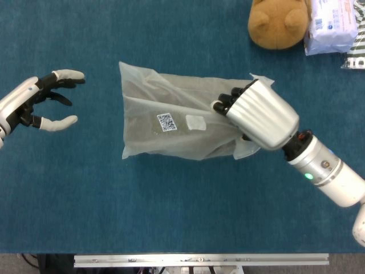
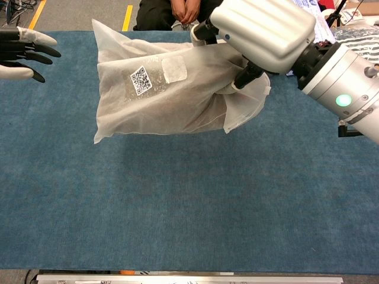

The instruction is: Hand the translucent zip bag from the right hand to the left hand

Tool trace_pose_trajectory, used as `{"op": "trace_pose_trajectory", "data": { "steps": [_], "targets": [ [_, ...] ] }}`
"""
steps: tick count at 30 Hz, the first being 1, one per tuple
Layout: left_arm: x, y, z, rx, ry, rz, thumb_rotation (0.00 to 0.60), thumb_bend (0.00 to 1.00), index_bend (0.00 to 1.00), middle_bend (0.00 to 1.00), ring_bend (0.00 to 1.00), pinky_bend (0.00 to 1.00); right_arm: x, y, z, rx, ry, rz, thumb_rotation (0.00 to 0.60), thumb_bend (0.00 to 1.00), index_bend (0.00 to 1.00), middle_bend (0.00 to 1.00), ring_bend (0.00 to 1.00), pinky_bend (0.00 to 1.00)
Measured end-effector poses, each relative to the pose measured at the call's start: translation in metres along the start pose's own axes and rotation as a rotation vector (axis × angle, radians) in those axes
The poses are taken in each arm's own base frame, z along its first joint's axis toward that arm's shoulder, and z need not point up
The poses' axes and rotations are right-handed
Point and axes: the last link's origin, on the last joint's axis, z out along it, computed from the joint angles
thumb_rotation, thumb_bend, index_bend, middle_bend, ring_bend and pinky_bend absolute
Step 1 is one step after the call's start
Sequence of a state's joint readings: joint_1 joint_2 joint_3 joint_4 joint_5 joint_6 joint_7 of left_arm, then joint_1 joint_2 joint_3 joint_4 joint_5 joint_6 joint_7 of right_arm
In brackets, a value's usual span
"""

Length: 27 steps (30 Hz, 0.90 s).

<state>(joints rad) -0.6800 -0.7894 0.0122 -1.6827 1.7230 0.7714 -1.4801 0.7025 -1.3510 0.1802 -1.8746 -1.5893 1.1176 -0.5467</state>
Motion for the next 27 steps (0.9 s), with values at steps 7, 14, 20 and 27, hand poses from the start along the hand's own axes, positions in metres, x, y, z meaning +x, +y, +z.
{"op": "trace_pose_trajectory", "data": {
  "steps": [7,14,20,27],
  "targets": [
    [0.001,0.001,0.005,0.043,-0.068,-0.063,0.600,0.30,0.12,0.16,0.16,0.29,-0.005,-0.013,0.000,0.034,-0.008,-0.019,0.600,0.65,0.79,0.75,0.80,1.00],
    [0.003,-0.006,0.007,0.090,-0.114,-0.136,0.600,0.30,0.08,0.16,0.16,0.30,-0.007,-0.025,0.003,0.064,0.003,-0.023,0.600,0.65,0.79,0.75,0.81,1.00],
    [0.006,-0.013,0.011,0.139,-0.126,-0.160,0.600,0.30,0.06,0.15,0.16,0.31,-0.002,-0.027,0.011,0.072,0.031,-0.019,0.600,0.65,0.79,0.75,0.81,1.00],
    [0.004,-0.018,0.012,0.179,-0.169,-0.204,0.600,0.30,0.04,0.15,0.17,0.33,0.001,-0.028,0.019,0.070,0.058,-0.016,0.600,0.65,0.79,0.75,0.81,1.00]
  ]
}}
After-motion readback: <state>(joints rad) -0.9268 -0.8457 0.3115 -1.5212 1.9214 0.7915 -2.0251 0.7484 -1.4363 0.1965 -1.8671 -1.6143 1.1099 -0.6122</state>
